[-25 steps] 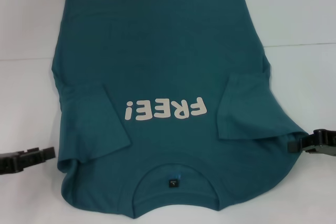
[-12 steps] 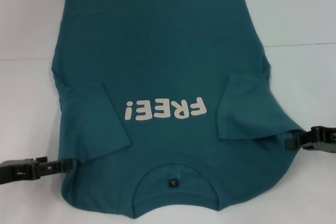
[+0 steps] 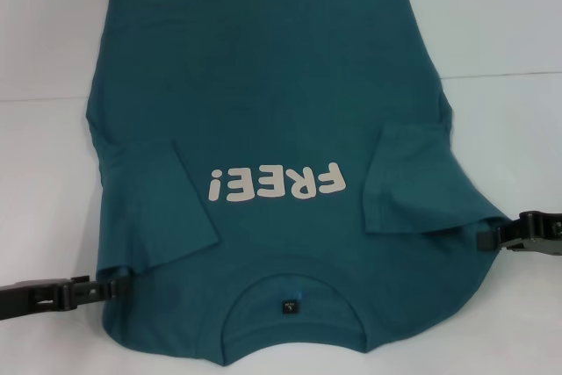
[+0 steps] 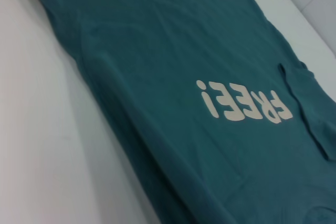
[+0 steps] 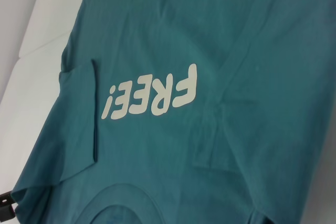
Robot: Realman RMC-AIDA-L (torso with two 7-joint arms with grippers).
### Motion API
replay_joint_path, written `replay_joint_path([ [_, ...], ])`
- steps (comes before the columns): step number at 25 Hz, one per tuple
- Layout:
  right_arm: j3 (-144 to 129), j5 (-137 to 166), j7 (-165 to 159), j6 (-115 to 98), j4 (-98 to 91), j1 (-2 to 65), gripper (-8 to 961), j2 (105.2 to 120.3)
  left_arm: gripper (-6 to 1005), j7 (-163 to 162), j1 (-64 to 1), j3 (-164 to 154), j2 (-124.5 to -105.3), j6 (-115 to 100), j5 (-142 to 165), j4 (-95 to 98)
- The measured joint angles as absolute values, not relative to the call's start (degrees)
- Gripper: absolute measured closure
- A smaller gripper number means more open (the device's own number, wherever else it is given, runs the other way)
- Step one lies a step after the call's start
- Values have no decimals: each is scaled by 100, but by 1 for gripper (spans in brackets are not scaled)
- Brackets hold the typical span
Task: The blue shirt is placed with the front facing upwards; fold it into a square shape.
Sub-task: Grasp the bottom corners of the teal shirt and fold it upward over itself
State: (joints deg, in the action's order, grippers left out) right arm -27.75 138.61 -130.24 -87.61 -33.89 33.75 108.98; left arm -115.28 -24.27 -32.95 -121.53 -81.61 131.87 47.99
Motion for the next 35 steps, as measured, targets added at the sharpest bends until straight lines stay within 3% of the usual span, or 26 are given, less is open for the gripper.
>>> replay_joint_path([
  [12,-2786,13856,-12998,-8758,-3385,3390,914,10901,49,-11819,-2757,-3381,-12077,-7753,13233,4316],
  [14,-2786,13852,-12994,-8776,-3383,3391,914,10903,196,-11933,-2816,-3468,-12004,-7651,13298,4174],
  [25,-2792,13794,-12990,-8831,-3383,3393,915,10908,418,-12057,-2804,-3556,-11962,-7645,13360,4188],
  [30,-2795,13794,-12990,-8833,-3383,3393,916,10917,662,-12065,-2797,-3547,-11936,-7696,13342,4196],
  [35,-2774,13768,-12986,-8875,-3387,3393,916,10942,831,-12139,-2782,-3526,-11889,-7870,13317,4314],
])
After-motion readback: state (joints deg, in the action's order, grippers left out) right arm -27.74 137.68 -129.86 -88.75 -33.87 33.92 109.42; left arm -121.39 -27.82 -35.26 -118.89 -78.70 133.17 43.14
